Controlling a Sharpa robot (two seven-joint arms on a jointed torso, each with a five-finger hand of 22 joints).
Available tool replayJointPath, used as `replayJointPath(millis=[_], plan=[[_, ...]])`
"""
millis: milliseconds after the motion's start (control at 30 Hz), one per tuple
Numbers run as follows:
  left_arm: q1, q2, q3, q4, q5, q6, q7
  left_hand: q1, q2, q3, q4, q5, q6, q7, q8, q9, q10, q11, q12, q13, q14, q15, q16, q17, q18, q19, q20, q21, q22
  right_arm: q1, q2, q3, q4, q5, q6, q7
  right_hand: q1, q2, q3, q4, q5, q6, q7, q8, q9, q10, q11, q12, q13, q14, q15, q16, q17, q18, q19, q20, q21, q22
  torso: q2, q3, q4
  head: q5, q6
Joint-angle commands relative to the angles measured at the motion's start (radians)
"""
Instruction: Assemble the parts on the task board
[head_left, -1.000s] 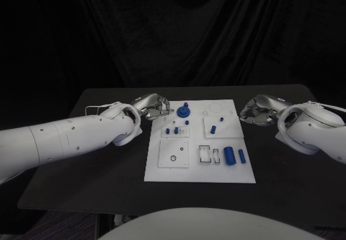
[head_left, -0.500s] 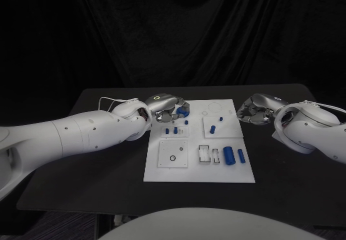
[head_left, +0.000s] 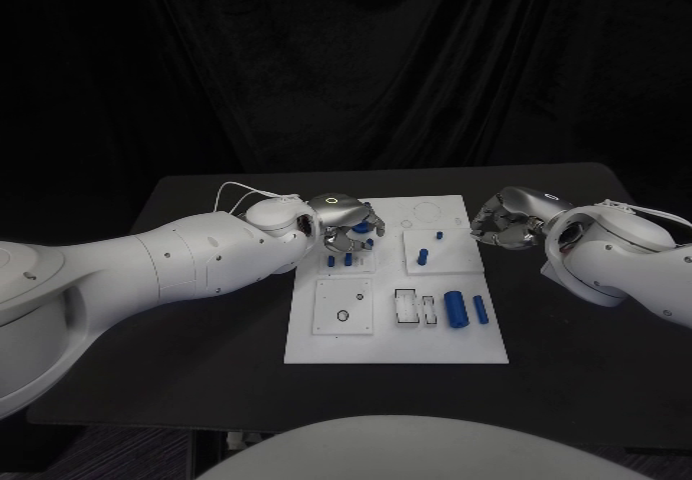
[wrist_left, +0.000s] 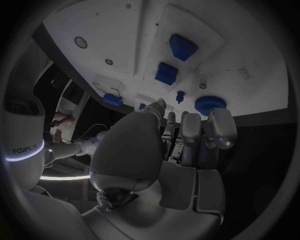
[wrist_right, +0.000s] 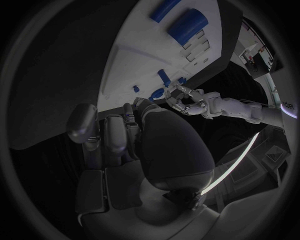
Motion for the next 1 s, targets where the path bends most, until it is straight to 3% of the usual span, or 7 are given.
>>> replayJointPath(millis=[33,233,400,1000], plan=[[-0.001,0.011,0.001,-0.008,-0.026,0.023,-0.031,-0.009,-0.002,-0.004,-0.005,0.011,0.01,0.003,0.004,-0.006,0.005,0.003,0.007,-0.002,0.006,-0.001,0.005,0.003,-0.011,0.01,0.0,0.007,0.155,0.0,0.0,0.001,0.004,-0.002,-0.007,0.001,-0.005,-0.004,0.004,0.001,0.005,0.008,0.002,0.006,-0.001,-0.004,0.0,-0.003,0.041,0.012,0.002,-0.003,0.0,0.009,-0.003,-0.003,0.0,0.033,0.009,-0.0012,-0.0046,0.004,0.0],[-0.001,0.023,0.001,-0.021,-0.026,0.02,-0.043,-0.009,0.0,-0.006,-0.029,0.059,0.034,0.004,0.006,-0.025,0.019,0.002,0.031,-0.006,0.016,-0.002,0.019,0.009,-0.013,0.025,-0.002,0.019,0.159,0.0,0.0,0.001,0.004,-0.002,-0.006,0.001,-0.005,-0.004,0.004,0.001,0.005,0.008,0.002,0.006,-0.001,-0.004,0.0,-0.003,0.041,0.012,0.002,-0.003,0.0,0.009,-0.003,-0.003,0.0,0.033,0.013,0.0008,-0.0087,0.007,0.0],[-0.002,0.028,0.001,-0.031,-0.027,0.025,-0.051,-0.005,0.004,0.003,-0.047,0.095,0.059,0.008,0.01,-0.036,0.032,0.002,0.046,-0.01,0.016,-0.002,0.022,0.005,-0.014,0.029,-0.003,0.021,0.161,0.0,0.001,0.001,0.004,-0.002,-0.004,-0.001,-0.005,-0.004,0.004,0.001,0.005,0.008,0.002,0.006,-0.001,-0.004,0.0,-0.003,0.041,0.012,0.002,-0.003,0.0,0.009,-0.003,-0.003,0.0,0.033,0.012,-0.0006,-0.0069,0.004,0.0],[-0.003,0.031,0.001,-0.034,-0.027,0.015,-0.034,-0.005,0.009,0.032,-0.083,0.121,0.132,0.014,0.028,-0.045,0.107,-0.018,0.107,0.007,0.03,-0.014,0.039,0.01,-0.018,0.049,-0.009,0.041,0.167,0.0,0.006,0.001,0.001,-0.002,0.003,-0.003,-0.005,-0.004,0.004,0.001,0.005,0.008,0.002,0.006,-0.001,-0.004,0.0,-0.003,0.041,0.012,0.002,-0.003,0.0,0.009,-0.003,-0.003,0.0,0.033,0.01,-0.0003,-0.0066,0.003,0.0]])
